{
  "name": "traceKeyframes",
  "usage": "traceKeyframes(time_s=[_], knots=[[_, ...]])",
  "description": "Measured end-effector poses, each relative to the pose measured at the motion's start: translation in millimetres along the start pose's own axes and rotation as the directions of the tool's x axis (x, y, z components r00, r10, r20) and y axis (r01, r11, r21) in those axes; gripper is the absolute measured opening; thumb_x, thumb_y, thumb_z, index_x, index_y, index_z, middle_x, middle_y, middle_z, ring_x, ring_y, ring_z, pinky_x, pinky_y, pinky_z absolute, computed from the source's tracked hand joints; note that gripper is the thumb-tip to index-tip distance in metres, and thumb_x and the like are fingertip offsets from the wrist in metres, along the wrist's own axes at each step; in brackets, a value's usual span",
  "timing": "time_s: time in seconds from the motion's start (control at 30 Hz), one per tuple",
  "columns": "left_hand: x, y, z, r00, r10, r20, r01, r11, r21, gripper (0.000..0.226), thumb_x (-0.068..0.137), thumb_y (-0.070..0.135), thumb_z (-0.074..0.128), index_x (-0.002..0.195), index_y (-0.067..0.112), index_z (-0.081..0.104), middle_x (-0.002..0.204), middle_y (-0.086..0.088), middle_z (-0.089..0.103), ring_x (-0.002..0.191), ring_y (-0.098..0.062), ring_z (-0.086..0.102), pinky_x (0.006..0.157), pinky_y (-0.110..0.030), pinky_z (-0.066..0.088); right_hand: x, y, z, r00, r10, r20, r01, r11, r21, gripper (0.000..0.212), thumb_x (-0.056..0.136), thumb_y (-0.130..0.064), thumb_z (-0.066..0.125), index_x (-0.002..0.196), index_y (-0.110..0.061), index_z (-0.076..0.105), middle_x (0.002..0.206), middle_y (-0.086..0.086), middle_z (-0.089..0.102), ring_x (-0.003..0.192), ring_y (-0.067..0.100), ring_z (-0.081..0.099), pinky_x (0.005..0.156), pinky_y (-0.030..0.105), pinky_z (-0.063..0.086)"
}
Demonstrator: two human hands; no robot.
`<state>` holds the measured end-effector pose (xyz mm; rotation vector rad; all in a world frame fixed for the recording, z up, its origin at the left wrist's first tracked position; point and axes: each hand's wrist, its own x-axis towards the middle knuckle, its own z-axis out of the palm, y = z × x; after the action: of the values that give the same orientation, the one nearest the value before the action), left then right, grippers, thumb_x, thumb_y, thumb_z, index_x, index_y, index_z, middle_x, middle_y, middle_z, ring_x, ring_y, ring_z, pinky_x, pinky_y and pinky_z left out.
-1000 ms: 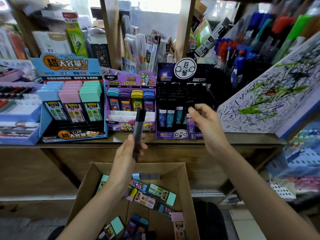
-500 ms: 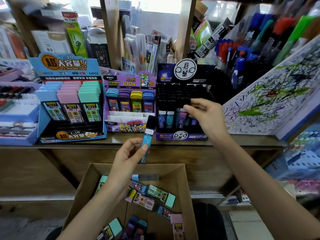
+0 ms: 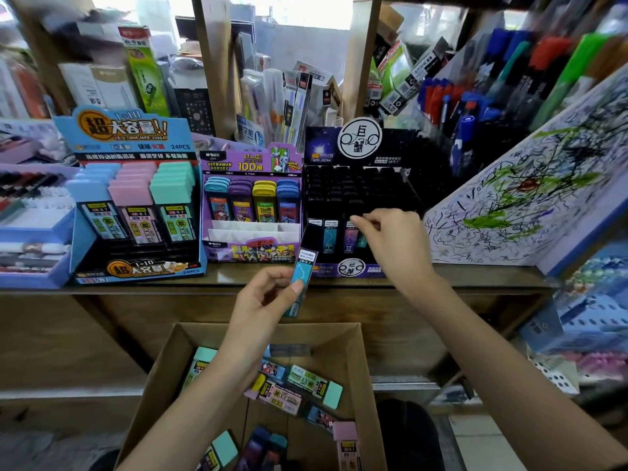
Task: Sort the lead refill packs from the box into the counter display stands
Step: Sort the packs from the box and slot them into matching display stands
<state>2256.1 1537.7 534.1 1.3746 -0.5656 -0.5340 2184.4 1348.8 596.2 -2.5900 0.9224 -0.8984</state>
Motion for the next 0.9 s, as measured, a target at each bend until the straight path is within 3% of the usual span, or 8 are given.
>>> traceKeyframes(time_s=[0.07, 0.1, 0.17, 0.23, 0.4, 0.53, 0.73, 0.9], knots=[[2, 4, 5, 1.0, 0.016, 0.008, -0.016, 1.0, -0.004, 0.015, 0.08, 0.03, 0.065, 0.095, 0.027, 0.066, 0.095, 0.011, 0.069, 0.089, 0.002, 0.062, 0.061, -0.006, 0.045, -7, -1, -10, 0.999, -0.03, -0.012, 0.031, 0.997, 0.071, 0.038, 0.092, -0.046, 0.049, 0.092, -0.015, 0.07, 0.073, 0.0, 0.068, 0.069, 0.018, 0.063, 0.062, 0.033, 0.051], [4, 6, 7, 1.0, 0.024, 0.005, -0.024, 1.0, -0.011, 0.016, 0.079, 0.031, 0.065, 0.094, 0.027, 0.066, 0.094, 0.01, 0.069, 0.089, 0.001, 0.062, 0.062, -0.007, 0.045, -13, -3, -15, 0.999, -0.034, 0.025, 0.027, 0.971, 0.237, 0.036, 0.092, -0.047, 0.049, 0.089, -0.018, 0.07, 0.072, -0.003, 0.068, 0.07, 0.015, 0.064, 0.062, 0.032, 0.051], [8, 8, 14, 0.999, 0.053, 0.003, -0.053, 0.999, -0.005, 0.013, 0.082, 0.026, 0.065, 0.094, 0.026, 0.065, 0.094, 0.007, 0.068, 0.09, -0.001, 0.062, 0.066, -0.008, 0.045, -27, -10, -21, 0.979, -0.053, 0.196, -0.077, 0.799, 0.596, 0.024, 0.091, -0.044, 0.052, 0.086, -0.026, 0.067, 0.076, -0.006, 0.069, 0.073, 0.007, 0.066, 0.064, 0.022, 0.052], [11, 11, 24, 0.995, 0.094, 0.038, -0.095, 0.995, 0.024, 0.011, 0.086, 0.017, 0.063, 0.095, 0.024, 0.064, 0.093, 0.007, 0.067, 0.088, 0.001, 0.061, 0.07, -0.008, 0.045, -39, -15, -18, 0.948, -0.108, 0.3, -0.153, 0.67, 0.727, 0.005, 0.089, -0.03, 0.06, 0.086, -0.03, 0.063, 0.079, -0.008, 0.067, 0.076, 0.001, 0.064, 0.066, 0.016, 0.051], [28, 25, 31, 0.951, 0.252, 0.181, -0.298, 0.903, 0.308, 0.014, 0.09, 0.014, 0.059, 0.099, 0.024, 0.059, 0.098, 0.009, 0.064, 0.094, -0.001, 0.059, 0.079, -0.012, 0.044, -34, -5, -24, 0.969, -0.101, 0.224, -0.117, 0.612, 0.783, 0.019, 0.087, -0.009, 0.063, 0.081, -0.027, 0.059, 0.079, -0.009, 0.064, 0.074, 0.0, 0.061, 0.064, 0.013, 0.048], [59, 28, 14, 0.901, 0.418, 0.116, -0.352, 0.548, 0.759, 0.033, 0.089, 0.028, 0.061, 0.117, 0.012, 0.055, 0.115, -0.003, 0.055, 0.11, -0.017, 0.048, 0.089, -0.026, 0.038, -4, 19, -41, 0.994, -0.038, 0.102, -0.052, 0.653, 0.755, 0.02, 0.088, -0.009, 0.062, 0.083, -0.028, 0.06, 0.083, -0.008, 0.065, 0.074, -0.002, 0.061, 0.068, 0.012, 0.049], [72, 4, 11, 0.928, 0.337, 0.158, -0.26, 0.285, 0.923, 0.059, 0.081, 0.053, 0.062, 0.123, 0.013, 0.051, 0.119, -0.004, 0.059, 0.116, -0.025, 0.049, 0.099, -0.037, 0.032, 9, 35, -27, 0.989, -0.072, 0.13, -0.02, 0.806, 0.592, 0.016, 0.088, -0.012, 0.063, 0.083, -0.026, 0.061, 0.082, -0.016, 0.064, 0.079, 0.002, 0.063, 0.072, 0.014, 0.049], [75, -1, 10, 0.915, 0.368, 0.165, -0.264, 0.236, 0.935, 0.059, 0.08, 0.053, 0.062, 0.122, 0.012, 0.052, 0.117, -0.004, 0.059, 0.116, -0.023, 0.049, 0.103, -0.037, 0.03, 6, 37, -11, 0.984, -0.06, 0.166, -0.04, 0.839, 0.542, 0.013, 0.088, -0.015, 0.064, 0.099, -0.018, 0.069, 0.085, -0.016, 0.065, 0.084, 0.006, 0.064, 0.077, 0.023, 0.051]])
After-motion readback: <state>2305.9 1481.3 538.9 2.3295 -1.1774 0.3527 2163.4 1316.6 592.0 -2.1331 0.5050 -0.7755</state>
